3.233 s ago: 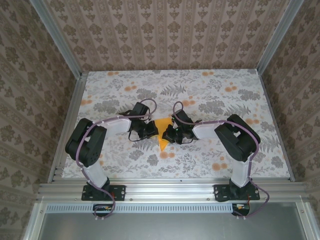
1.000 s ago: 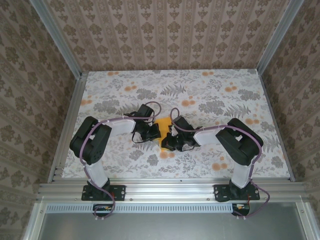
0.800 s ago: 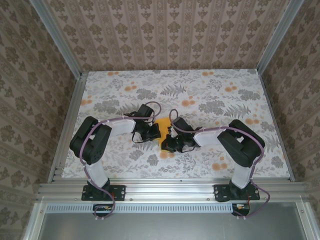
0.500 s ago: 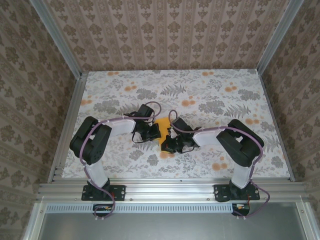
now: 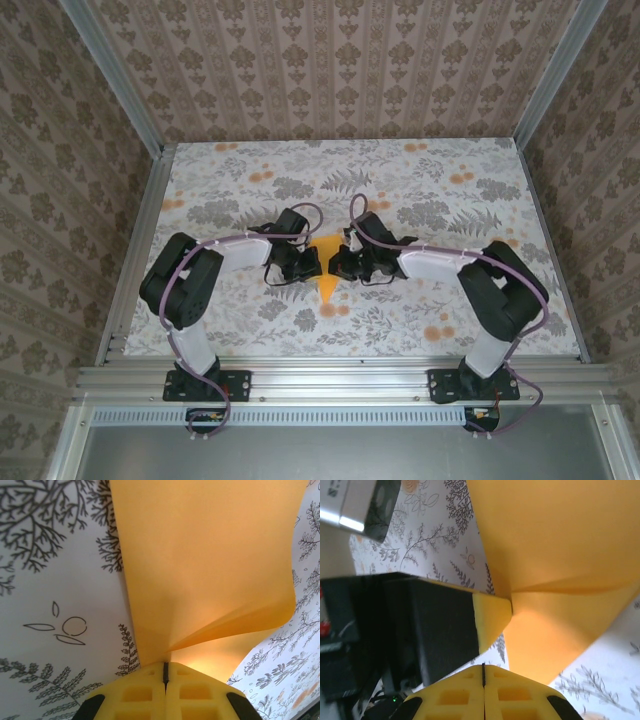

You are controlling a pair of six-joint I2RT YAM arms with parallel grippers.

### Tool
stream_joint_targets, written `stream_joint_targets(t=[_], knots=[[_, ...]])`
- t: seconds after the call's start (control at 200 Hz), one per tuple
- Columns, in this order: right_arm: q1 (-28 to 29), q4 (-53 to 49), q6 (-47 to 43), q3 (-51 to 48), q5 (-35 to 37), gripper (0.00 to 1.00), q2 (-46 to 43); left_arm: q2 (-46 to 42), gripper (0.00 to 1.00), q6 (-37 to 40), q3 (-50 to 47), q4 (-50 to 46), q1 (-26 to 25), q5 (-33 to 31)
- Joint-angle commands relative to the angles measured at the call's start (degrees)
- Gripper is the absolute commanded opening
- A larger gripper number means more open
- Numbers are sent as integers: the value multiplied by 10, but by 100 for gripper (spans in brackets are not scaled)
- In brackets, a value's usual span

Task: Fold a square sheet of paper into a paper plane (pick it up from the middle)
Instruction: Third fold the triangle at the center of the table.

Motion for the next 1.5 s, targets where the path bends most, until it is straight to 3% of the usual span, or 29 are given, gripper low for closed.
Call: stream_joint_targets(t=[0.0,0.365,0.68,0.84,1.02,1.495], knots=[[3,-11,-10,19,-9,7,36,20,1,0,-6,-49,-3,-45],[-2,-22,-10,18,6,5,90,5,1,1,0,-47,-4,-40],[-3,-15,52,-15,36,3,106,-110,12,-46,-49,48,-8,-10],[2,20,124,-44,50,4,98,-148,13,-103,-120,122,-42,2],[4,46,169,-61,60,4,92,-141,9,-132,-152,131,-81,-16],[3,54,175,-65,57,4,94,-92,4,-125,-129,108,-82,-62]])
